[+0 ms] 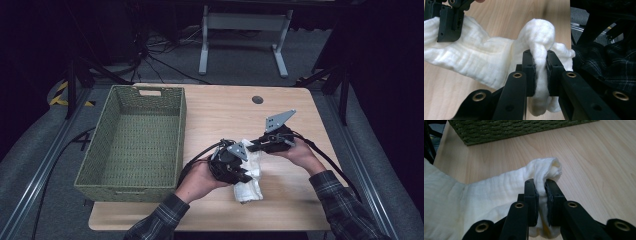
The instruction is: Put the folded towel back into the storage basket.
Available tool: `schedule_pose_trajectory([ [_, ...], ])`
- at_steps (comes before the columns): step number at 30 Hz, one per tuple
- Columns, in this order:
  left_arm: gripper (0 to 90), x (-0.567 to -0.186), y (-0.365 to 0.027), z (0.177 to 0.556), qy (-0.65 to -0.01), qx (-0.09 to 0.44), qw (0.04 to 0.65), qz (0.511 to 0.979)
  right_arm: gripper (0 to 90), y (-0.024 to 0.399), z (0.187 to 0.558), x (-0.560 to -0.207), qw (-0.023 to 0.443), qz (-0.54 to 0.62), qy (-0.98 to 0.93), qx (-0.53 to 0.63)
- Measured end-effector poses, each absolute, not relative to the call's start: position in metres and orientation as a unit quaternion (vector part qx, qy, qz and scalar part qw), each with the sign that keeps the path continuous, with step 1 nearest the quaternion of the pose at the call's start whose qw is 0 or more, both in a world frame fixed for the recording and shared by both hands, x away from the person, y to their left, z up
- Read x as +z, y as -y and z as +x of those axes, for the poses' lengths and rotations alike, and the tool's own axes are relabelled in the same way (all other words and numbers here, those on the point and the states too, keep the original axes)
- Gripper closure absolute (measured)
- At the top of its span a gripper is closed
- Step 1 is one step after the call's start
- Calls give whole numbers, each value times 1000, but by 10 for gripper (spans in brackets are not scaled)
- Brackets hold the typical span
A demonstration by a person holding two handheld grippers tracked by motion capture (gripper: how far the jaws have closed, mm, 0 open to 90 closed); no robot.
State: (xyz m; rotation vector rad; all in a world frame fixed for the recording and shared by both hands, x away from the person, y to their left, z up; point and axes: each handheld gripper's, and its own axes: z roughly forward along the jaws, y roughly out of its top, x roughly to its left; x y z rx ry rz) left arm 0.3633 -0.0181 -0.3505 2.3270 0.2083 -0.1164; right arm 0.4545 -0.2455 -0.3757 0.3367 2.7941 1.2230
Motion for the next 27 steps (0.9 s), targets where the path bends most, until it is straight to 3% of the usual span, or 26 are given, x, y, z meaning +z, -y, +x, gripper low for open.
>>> schedule_pose_trajectory([
  [27,808,-286,-96,383,-114,21,409,905,813,145,494,-308,64,72,-900,425],
])
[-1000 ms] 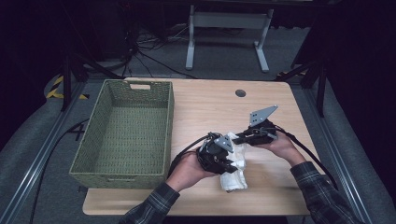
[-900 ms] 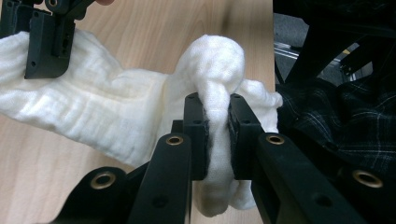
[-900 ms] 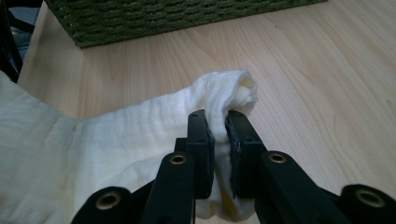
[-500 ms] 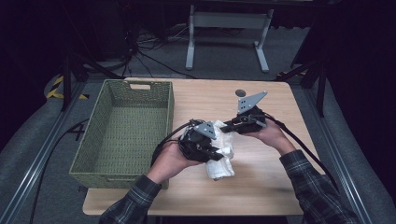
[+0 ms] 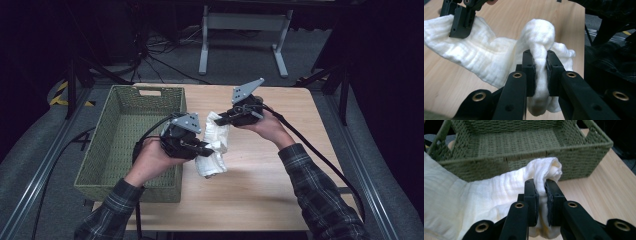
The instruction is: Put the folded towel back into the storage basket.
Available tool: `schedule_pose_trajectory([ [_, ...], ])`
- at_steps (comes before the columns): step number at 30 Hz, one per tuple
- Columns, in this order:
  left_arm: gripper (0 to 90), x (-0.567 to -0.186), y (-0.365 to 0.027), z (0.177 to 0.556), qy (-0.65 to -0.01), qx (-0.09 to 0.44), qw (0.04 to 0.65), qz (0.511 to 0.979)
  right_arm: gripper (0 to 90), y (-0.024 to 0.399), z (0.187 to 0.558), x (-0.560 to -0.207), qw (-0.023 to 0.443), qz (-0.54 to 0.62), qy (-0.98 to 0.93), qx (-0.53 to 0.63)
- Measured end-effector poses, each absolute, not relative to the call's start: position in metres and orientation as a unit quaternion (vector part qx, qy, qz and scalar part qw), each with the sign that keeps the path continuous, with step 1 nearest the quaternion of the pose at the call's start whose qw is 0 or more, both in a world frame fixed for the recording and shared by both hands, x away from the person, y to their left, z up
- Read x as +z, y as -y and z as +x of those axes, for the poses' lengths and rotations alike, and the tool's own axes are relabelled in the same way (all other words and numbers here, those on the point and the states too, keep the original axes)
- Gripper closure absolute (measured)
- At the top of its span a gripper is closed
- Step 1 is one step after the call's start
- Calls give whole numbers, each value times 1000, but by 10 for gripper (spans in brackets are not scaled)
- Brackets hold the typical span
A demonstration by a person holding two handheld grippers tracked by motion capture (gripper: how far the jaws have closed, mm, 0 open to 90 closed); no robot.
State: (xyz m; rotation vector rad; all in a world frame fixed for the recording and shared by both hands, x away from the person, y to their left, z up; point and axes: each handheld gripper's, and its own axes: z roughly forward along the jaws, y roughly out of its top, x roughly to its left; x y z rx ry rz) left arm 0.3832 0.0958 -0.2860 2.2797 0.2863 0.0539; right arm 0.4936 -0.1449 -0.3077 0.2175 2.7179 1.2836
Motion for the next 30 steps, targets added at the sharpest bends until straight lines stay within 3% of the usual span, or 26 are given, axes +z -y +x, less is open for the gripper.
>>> schedule_pose_trajectory([
  [17,807,-288,-175,378,-168,53,412,894,813,67,513,-300,58,49,-896,438],
  [30,805,-305,-212,368,-210,56,396,892,813,-5,511,-313,44,12,-911,411],
])
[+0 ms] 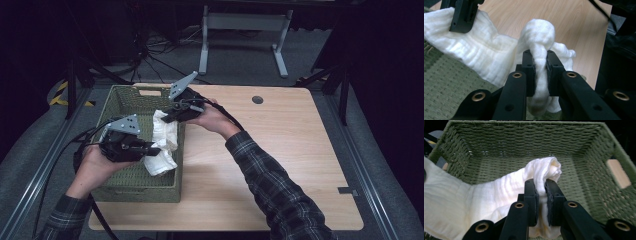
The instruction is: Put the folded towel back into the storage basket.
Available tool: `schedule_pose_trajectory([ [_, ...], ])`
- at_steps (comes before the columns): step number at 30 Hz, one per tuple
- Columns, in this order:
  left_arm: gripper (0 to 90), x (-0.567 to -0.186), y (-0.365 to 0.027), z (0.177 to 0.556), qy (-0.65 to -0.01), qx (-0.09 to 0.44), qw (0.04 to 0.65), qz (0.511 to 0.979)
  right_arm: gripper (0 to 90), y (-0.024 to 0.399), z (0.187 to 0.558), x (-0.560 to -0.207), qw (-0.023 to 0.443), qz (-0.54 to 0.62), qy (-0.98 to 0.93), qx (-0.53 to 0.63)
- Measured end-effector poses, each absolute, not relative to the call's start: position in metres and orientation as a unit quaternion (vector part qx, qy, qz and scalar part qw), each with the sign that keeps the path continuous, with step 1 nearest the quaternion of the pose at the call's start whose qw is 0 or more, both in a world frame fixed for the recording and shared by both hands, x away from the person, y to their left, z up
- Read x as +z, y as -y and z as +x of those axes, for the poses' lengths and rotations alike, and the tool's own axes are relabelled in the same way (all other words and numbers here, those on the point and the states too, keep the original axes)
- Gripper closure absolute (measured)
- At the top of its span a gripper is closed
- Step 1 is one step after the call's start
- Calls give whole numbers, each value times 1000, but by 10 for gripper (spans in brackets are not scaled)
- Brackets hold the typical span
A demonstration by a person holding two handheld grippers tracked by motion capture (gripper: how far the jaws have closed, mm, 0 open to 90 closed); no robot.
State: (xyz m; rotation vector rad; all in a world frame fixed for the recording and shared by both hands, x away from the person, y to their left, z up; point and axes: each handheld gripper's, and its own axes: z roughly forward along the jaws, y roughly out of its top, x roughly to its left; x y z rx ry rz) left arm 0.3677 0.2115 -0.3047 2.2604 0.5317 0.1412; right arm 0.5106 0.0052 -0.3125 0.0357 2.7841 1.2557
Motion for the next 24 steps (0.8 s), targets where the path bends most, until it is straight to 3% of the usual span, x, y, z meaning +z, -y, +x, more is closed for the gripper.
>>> schedule_pose_trajectory([
  [9,794,-314,-212,369,-208,50,383,899,812,-6,513,-324,41,15,-913,405],
  [10,775,-315,-212,369,-209,53,385,897,813,-6,513,-324,40,14,-914,405],
  [12,640,-315,-212,369,-212,56,391,894,813,-9,512,-326,39,14,-913,406],
  [15,510,-315,-211,371,-215,61,396,891,813,-13,512,-328,40,9,-914,403],
  [24,414,-321,-207,373,-217,65,411,883,813,-20,521,-335,46,9,-915,401],
])
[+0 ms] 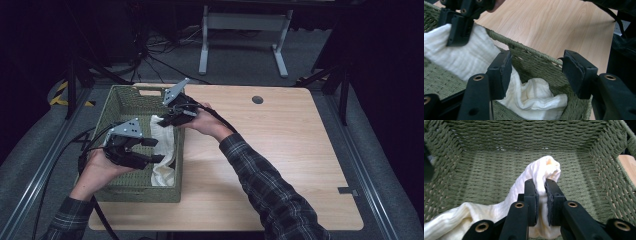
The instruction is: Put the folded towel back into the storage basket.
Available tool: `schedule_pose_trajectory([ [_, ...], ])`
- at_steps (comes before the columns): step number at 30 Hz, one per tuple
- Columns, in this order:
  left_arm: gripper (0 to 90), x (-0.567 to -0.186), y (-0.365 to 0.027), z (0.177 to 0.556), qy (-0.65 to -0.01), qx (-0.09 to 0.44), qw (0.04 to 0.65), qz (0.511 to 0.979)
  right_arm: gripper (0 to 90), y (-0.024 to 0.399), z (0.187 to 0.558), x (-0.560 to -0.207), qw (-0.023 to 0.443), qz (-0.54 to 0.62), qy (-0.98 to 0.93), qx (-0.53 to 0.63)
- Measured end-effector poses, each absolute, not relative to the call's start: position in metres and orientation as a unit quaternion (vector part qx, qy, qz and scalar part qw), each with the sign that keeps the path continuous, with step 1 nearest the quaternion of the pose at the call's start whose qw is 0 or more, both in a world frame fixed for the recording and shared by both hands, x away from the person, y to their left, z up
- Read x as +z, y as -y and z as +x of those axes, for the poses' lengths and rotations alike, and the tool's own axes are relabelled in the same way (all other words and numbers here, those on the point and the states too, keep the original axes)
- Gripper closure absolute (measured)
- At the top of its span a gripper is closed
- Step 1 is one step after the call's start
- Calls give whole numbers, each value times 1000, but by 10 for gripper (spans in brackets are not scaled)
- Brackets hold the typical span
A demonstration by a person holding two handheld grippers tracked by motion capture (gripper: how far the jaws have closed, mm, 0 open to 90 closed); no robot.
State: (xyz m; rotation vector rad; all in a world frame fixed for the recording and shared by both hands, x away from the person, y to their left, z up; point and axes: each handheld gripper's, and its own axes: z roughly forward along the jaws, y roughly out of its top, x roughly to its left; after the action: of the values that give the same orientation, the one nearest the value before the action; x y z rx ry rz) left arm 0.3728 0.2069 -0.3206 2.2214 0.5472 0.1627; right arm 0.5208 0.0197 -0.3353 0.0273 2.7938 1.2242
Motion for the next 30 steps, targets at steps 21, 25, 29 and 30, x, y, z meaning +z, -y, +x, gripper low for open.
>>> schedule_pose_trajectory([
  [21,330,-315,-181,383,-226,72,437,868,501,8,551,-319,85,63,-892,440],
  [25,310,-313,-164,388,-222,73,439,868,470,27,543,-316,81,64,-894,437],
  [29,296,-313,-143,393,-222,73,437,869,459,52,536,-315,78,68,-895,435],
  [30,293,-313,-138,394,-222,71,435,870,458,58,534,-315,77,71,-895,434],
])
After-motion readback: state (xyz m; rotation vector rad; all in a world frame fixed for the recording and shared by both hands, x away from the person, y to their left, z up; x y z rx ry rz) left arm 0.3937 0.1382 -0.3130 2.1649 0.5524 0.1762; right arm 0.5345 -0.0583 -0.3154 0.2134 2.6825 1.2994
